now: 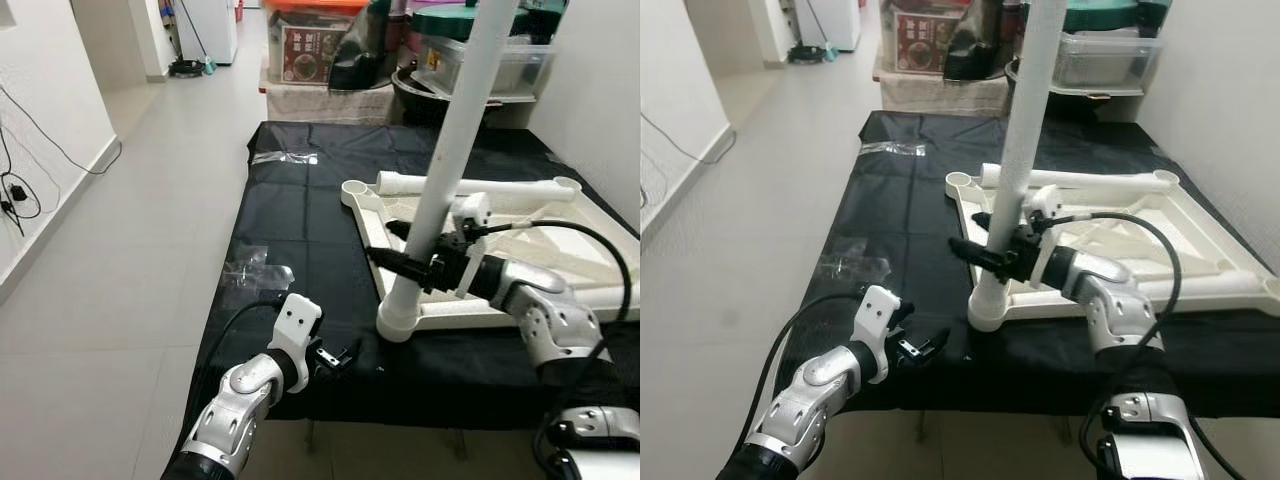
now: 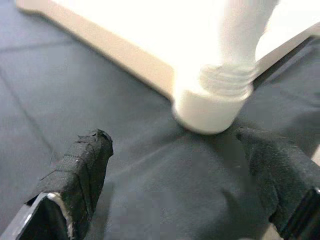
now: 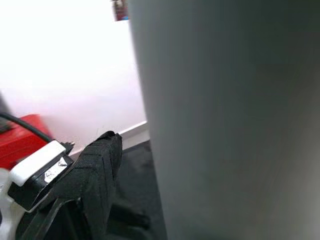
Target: Building children table
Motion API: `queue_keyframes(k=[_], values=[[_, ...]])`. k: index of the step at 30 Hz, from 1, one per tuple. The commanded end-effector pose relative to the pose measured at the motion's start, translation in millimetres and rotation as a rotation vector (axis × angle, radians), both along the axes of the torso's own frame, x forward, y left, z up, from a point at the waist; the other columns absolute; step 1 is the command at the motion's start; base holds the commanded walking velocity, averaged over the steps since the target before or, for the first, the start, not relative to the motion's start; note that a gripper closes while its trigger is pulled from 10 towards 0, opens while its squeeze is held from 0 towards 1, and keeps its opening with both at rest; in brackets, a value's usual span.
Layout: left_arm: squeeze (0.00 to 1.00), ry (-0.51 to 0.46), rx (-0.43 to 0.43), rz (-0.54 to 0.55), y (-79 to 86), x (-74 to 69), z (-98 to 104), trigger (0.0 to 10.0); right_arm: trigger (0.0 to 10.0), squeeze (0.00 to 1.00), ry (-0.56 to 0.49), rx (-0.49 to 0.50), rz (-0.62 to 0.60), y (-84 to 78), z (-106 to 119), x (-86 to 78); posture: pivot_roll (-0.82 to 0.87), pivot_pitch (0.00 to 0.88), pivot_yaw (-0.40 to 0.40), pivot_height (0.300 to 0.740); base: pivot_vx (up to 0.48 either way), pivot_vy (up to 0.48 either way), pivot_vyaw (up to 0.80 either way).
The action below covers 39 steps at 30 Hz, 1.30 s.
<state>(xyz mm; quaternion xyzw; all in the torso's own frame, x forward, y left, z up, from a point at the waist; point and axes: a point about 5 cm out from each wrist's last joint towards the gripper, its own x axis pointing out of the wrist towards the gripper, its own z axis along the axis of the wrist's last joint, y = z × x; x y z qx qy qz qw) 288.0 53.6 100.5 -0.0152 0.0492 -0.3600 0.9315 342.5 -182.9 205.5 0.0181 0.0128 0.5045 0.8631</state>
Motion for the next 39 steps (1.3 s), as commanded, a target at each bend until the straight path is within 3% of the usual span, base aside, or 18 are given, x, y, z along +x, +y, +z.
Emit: queue_keyframes(k=[1, 2, 5, 7, 9, 15, 17, 18, 20, 21, 24, 25, 34, 35, 36, 37, 38, 39], values=[[0.0, -0.028, -0.012, -0.026, -1.8, -3.7, 3, 10.0, 9.7, 0.0, 0.026, -0.02, 0.054, 9.0, -7, -0.1, 0.1, 0.0, -0.075, 0.74, 0.0, 0.0, 0.0], [0.0, -0.054, -0.024, -0.041, -2.5, -5.8, 6, 10.0, 0.0, 0.0, 0.034, -0.037, 0.052, 10.6, -11, 1.5, 0.1, 0.0, -0.075, 0.74, 0.0, 0.0, 0.0], [0.0, -0.095, -0.04, -0.06, -3.3, -8.7, 10, 10.0, 0.0, 0.0, 0.029, -0.049, 0.029, 11.2, -15, 4.0, 0.1, 0.0, -0.075, 0.74, 0.0, 0.0, 0.0], [0.0, -0.135, -0.049, -0.076, -3.3, -12.0, 15, 10.0, 0.0, 0.0, 0.013, -0.039, -0.054, 8.7, -18, 8.1, 0.1, 0.0, -0.075, 0.74, 0.0, 0.0, 0.0], [0.0, -0.178, -0.052, -0.076, -0.8, -17.0, 21, 10.0, 0.0, 0.0, -0.009, -0.008, -0.233, 1.9, -21, 13.0, 0.09, 0.0, -0.074, 0.74, 0.0, 0.0, 0.0], [0.0, -0.203, -0.057, -0.084, 0.3, -23.8, 27, 10.0, 0.0, 0.0, -0.014, 0.024, -0.34, -0.2, -23, 13.3, 0.09, 0.0, -0.071, 0.74, 0.0, 0.0, 0.0], [0.0, -0.231, -0.062, -0.088, 1.4, -32.6, 37, 10.0, 0.0, 0.0, 0.006, 0.049, -0.542, -3.1, -26, 14.6, 0.09, 0.0, -0.073, 0.74, 0.0, 0.0, 0.0], [0.0, -0.231, -0.062, -0.088, 1.4, -32.6, 37, 10.0, 0.0, 0.0, 0.006, 0.049, -0.542, -3.1, -26, 14.6, 0.09, 0.0, -0.073, 0.74, 0.0, 0.0, 0.0], [0.0, -0.245, -0.068, -0.077, 3.8, -38.3, 45, 10.0, 0.0, 0.0, 0.05, 0.046, -0.861, -10.6, -35, 13.8, 0.09, 0.0, -0.076, 0.74, 0.0, 0.0, 0.0], [0.0, -0.245, -0.068, -0.077, 3.8, -38.3, 45, 10.0, 0.0, 0.0, 0.05, 0.046, -0.861, -10.6, -35, 13.8, 0.09, 0.0, -0.076, 0.74, 0.0, 0.0, 0.0], [0.0, -0.237, -0.08, -0.079, 3.5, -44.8, 47, 10.0, 0.0, 0.0, 0.087, 0.062, -1.289, -20.0, -43, 2.8, 0.09, 0.0, -0.072, 0.74, 0.0, 0.0, 0.0], [0.0, -0.232, -0.081, -0.084, 2.6, -46.2, 46, 10.0, 0.0, 0.0, 0.104, 0.077, -1.359, -19.5, -44, 0.0, 0.09, 0.0, -0.072, 0.74, 0.0, 0.0, 0.0], [0.0, -0.215, -0.074, -0.109, 0.7, -49.8, 43, 10.0, 0.0, 0.0, 0.13, 0.128, -1.459, 2.0, -45, 2.0, 0.1, 0.0, -0.071, 0.74, 0.0, 0.0, 0.0], [0.0, -0.207, -0.073, -0.105, 0.9, -51.0, 43, 10.0, 6.7, 0.0, 0.114, 0.167, -1.43, 9.3, -40, 5.4, 0.11, 0.0, -0.079, 0.74, 0.0, 0.0, 0.0], [0.0, -0.207, -0.073, -0.105, 0.9, -51.0, 43, 10.0, 6.7, 0.0, 0.114, 0.167, -1.43, 9.3, -40, 5.4, 0.11, 0.0, -0.079, 0.74, 0.0, 0.0, 0.0], [0.0, -0.2, -0.072, -0.103, 1.1, -51.9, 43, 10.0, 10.0, 0.0, 0.089, 0.2, -1.401, 13.8, -36, 7.3, 0.11, 0.0, -0.079, 0.74, 0.0, 0.0, 0.0], [0.0, -0.192, -0.071, -0.099, 1.6, -52.9, 44, 10.0, 10.0, 1.0, 0.066, 0.225, -1.358, 19.0, -32, 8.3, 0.1, 0.0, -0.075, 0.74, 0.0, 0.0, 0.0], [0.0, -0.192, -0.071, -0.099, 1.6, -52.9, 44, 10.0, 10.0, 1.0, 0.066, 0.225, -1.358, 19.0, -32, 8.3, 0.1, 0.0, -0.075, 0.74, 0.0, 0.0, 0.0]])
